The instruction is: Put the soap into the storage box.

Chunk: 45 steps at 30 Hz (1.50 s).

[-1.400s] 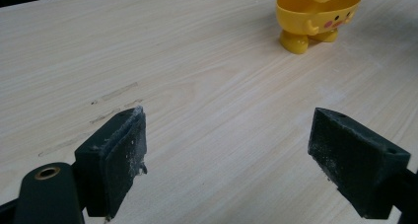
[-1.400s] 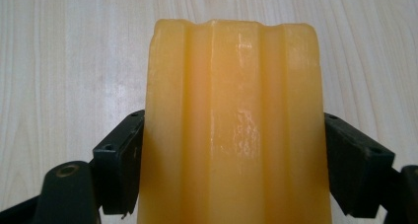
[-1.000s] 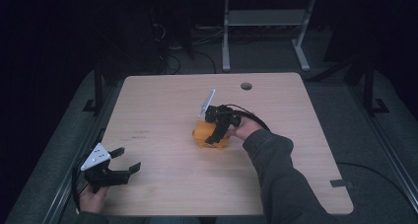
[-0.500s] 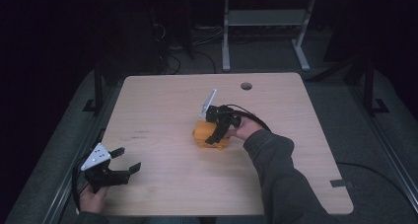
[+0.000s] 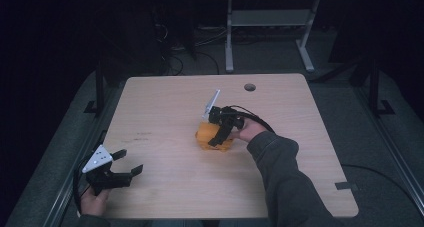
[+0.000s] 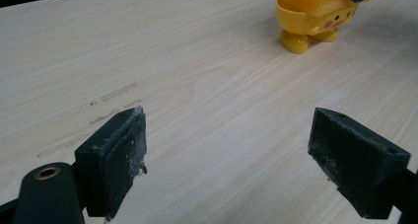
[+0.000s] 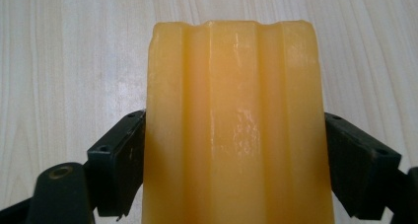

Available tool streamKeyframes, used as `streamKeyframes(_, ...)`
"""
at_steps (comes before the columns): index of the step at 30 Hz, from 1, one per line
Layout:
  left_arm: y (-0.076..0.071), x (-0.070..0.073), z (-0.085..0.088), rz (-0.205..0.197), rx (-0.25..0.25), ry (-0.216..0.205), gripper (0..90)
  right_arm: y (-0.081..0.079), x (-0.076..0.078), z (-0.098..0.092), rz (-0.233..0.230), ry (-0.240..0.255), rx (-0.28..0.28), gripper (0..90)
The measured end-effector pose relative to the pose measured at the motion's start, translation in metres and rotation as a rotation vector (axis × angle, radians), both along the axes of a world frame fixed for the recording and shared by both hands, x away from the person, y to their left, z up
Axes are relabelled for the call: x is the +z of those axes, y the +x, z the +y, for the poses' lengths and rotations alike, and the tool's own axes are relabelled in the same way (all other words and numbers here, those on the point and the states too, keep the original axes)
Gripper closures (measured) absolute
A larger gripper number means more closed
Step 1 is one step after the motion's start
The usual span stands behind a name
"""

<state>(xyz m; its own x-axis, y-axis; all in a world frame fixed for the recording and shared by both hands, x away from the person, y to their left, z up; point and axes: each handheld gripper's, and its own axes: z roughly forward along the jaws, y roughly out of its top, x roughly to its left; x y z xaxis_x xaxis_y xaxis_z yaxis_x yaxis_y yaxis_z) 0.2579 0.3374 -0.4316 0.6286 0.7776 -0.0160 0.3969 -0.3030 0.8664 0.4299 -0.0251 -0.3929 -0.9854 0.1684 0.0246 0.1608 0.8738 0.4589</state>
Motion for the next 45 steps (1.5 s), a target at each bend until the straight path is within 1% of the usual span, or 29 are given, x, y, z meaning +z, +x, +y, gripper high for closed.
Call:
streamKeyframes(4,0.0,0.0,0.0,0.001,0.002,-0.002,14.3,-0.001,0.001,-0.002,-0.008,0.002,-0.006,17.9)
streamKeyframes(5,0.0,0.0,0.0,-0.001,0.001,-0.003,14.3,-0.001,0.002,-0.003,-0.002,0.003,-0.015,17.8)
streamKeyframes(8,0.0,0.0,0.0,0.001,0.002,0.001,14.3,-0.001,0.003,-0.005,-0.005,0.015,-0.013,17.6)
streamKeyframes(10,0.0,0.0,-0.001,0.001,0.004,-0.01,14.3,-0.002,0.005,-0.007,-0.01,0.026,-0.014,17.5)
streamKeyframes(13,-0.001,0.0,-0.002,0.0,0.005,-0.01,14.3,-0.002,0.006,-0.009,-0.005,0.037,-0.02,17.5)
streamKeyframes(14,0.0,0.0,-0.002,0.0,0.005,-0.011,14.3,-0.002,0.007,-0.01,-0.012,0.041,-0.021,17.4)
streamKeyframes(21,0.0,0.0,-0.002,0.001,0.005,-0.01,14.3,-0.004,0.012,-0.015,-0.01,0.049,-0.043,17.6)
streamKeyframes(22,0.0,0.0,-0.002,0.0,0.005,-0.01,14.3,-0.005,0.013,-0.016,-0.019,0.048,-0.045,17.6)
streamKeyframes(28,0.0,0.0,-0.002,0.001,0.005,-0.011,14.3,-0.007,0.021,-0.022,-0.029,0.069,-0.055,17.6)
streamKeyframes(30,0.0,0.0,-0.002,0.0,0.003,-0.004,14.3,-0.008,0.022,-0.024,-0.039,0.064,-0.059,17.6)
streamKeyframes(32,0.0,0.0,-0.002,-0.002,0.0,-0.001,14.3,-0.008,0.023,-0.026,-0.039,0.063,-0.063,17.6)
streamKeyframes(36,0.0,0.0,-0.002,0.002,0.004,-0.007,14.3,-0.009,0.027,-0.031,-0.046,0.079,-0.07,17.6)
streamKeyframes(41,-0.001,0.0,-0.002,-0.001,-0.002,0.0,14.3,-0.013,0.032,-0.035,-0.058,0.079,-0.074,18.2)
streamKeyframes(44,-0.001,0.0,-0.001,0.001,0.001,-0.003,14.3,-0.014,0.033,-0.038,-0.056,0.078,-0.082,18.2)
streamKeyframes(45,-0.001,0.0,-0.002,0.002,0.003,-0.006,14.3,-0.014,0.033,-0.039,-0.063,0.079,-0.083,18.2)
